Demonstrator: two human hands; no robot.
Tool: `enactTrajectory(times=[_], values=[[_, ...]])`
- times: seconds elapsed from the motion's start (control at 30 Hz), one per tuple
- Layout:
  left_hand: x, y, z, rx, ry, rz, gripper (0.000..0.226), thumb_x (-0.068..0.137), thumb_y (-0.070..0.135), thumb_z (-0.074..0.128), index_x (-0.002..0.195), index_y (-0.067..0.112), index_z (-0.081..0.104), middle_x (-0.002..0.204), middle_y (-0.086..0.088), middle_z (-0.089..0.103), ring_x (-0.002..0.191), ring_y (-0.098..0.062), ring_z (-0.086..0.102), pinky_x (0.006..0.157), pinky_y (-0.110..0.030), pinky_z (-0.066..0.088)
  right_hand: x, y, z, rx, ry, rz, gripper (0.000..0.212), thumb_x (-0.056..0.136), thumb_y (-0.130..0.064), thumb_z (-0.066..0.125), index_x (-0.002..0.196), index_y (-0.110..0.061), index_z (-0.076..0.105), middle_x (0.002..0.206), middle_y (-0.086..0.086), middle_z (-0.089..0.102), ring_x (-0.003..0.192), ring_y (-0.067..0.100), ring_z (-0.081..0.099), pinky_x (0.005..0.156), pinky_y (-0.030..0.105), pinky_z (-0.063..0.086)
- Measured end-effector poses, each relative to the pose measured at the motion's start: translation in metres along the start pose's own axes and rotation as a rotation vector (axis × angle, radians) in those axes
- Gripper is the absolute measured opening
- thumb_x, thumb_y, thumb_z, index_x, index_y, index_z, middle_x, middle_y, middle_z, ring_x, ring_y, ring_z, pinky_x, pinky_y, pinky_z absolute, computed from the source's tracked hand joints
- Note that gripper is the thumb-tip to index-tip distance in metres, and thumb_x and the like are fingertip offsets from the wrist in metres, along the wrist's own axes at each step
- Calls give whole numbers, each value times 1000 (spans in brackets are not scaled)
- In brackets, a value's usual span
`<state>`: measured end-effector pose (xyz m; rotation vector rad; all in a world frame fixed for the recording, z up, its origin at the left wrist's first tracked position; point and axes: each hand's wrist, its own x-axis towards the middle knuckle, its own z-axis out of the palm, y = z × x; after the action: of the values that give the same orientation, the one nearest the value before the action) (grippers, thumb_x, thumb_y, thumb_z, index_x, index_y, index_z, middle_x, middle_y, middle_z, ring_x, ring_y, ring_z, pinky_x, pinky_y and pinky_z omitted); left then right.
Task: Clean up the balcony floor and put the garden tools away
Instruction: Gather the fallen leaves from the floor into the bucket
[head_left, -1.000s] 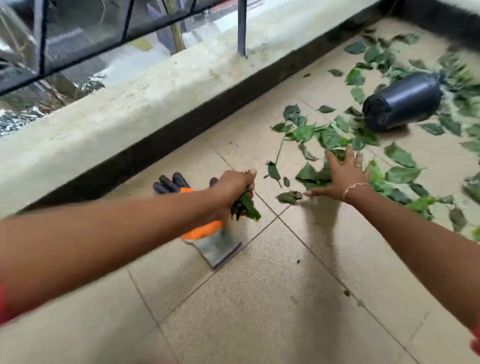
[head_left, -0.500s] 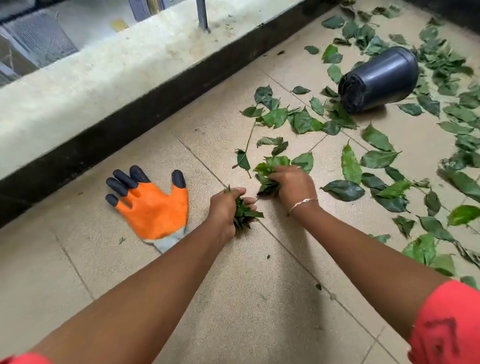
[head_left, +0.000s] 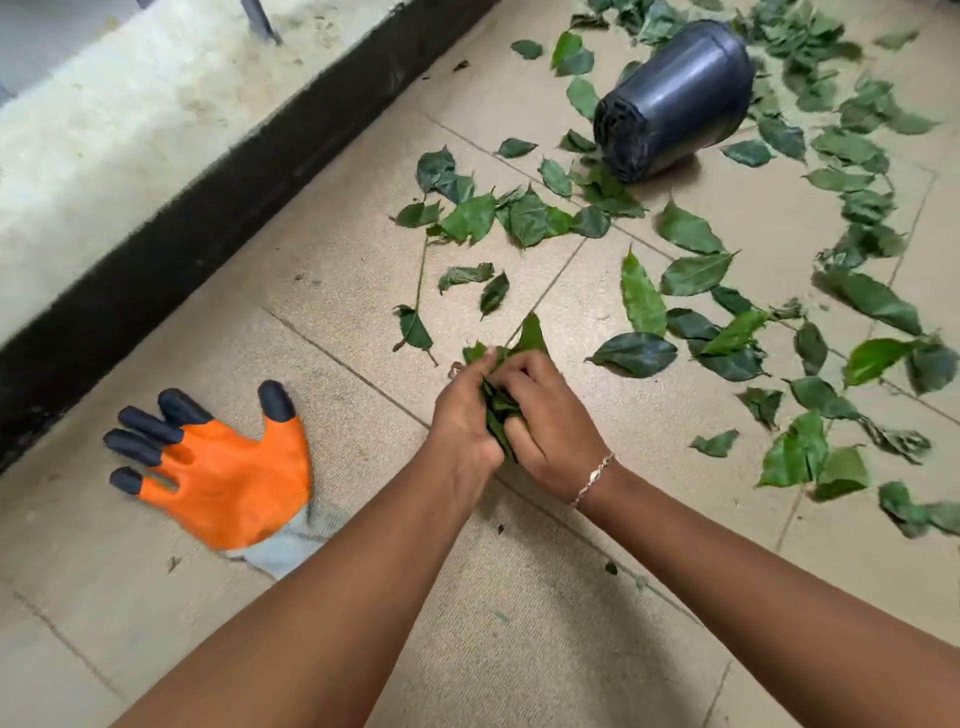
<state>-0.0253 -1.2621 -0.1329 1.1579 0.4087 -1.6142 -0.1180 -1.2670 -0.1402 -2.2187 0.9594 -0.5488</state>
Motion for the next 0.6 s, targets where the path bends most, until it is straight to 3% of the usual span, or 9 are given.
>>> enactTrajectory(times=[0.13,0.23,0.27,0.33,0.4,0.43,0.5,0.53,0.6], values=[[-7,-8,18,26,7,-50,52,99,21,34,58,4,60,49,-10,60,59,-21,60,59,-28,49,-7,4,-17,-120,115,40,41,79,-31,33,104,-13,60,97,1,64,97,17,45,81,34,26],[-7,-20,28,10,-18,-39,55,99,14,26,60,4,64,50,-8,62,51,-16,64,49,-19,51,-5,8,-24,-215,188,68,39,86,-31,32,94,-11,65,91,6,61,95,21,41,80,36,29],[-4,-23,29,11,-7,-37,48,99,14,26,68,4,62,56,-9,64,57,-17,65,53,-19,53,-7,10,-26,-177,200,69,40,86,-32,34,94,-9,65,93,9,58,94,22,41,81,37,31],[1,-25,29,32,57,-26,36,99,16,29,83,5,60,80,-14,66,82,-23,65,76,-30,55,-10,17,-35,-48,202,115,45,87,-40,37,103,-8,65,108,13,53,103,24,44,87,34,36],[7,-26,25,111,129,5,32,98,17,32,96,7,63,99,-19,66,91,-31,64,89,-43,51,-9,34,-51,-72,139,283,58,86,-54,40,126,-14,53,138,15,38,128,28,34,101,40,32],[8,-27,24,161,159,12,32,97,16,33,94,8,64,94,-18,67,79,-29,65,80,-41,54,-5,49,-60,-200,48,385,67,85,-59,45,138,-18,40,151,12,20,139,30,18,109,45,25],[7,-28,24,187,188,19,33,97,14,31,74,12,55,66,-8,54,42,-16,49,45,-17,43,10,77,-76,-481,-209,511,89,78,-63,56,148,-29,12,156,7,-13,143,33,-10,115,54,10],[6,-29,26,180,191,18,34,97,13,30,68,14,48,59,-4,44,34,-11,37,38,-11,32,18,89,-82,-540,-307,527,97,75,-63,60,148,-33,4,155,5,-20,141,34,-16,114,57,6],[6,-30,27,185,173,11,36,97,12,29,65,16,44,51,-1,40,31,-9,30,35,-8,25,30,102,-86,-527,-415,549,93,78,-56,63,148,-36,5,155,4,-20,141,36,-15,111,57,2]])
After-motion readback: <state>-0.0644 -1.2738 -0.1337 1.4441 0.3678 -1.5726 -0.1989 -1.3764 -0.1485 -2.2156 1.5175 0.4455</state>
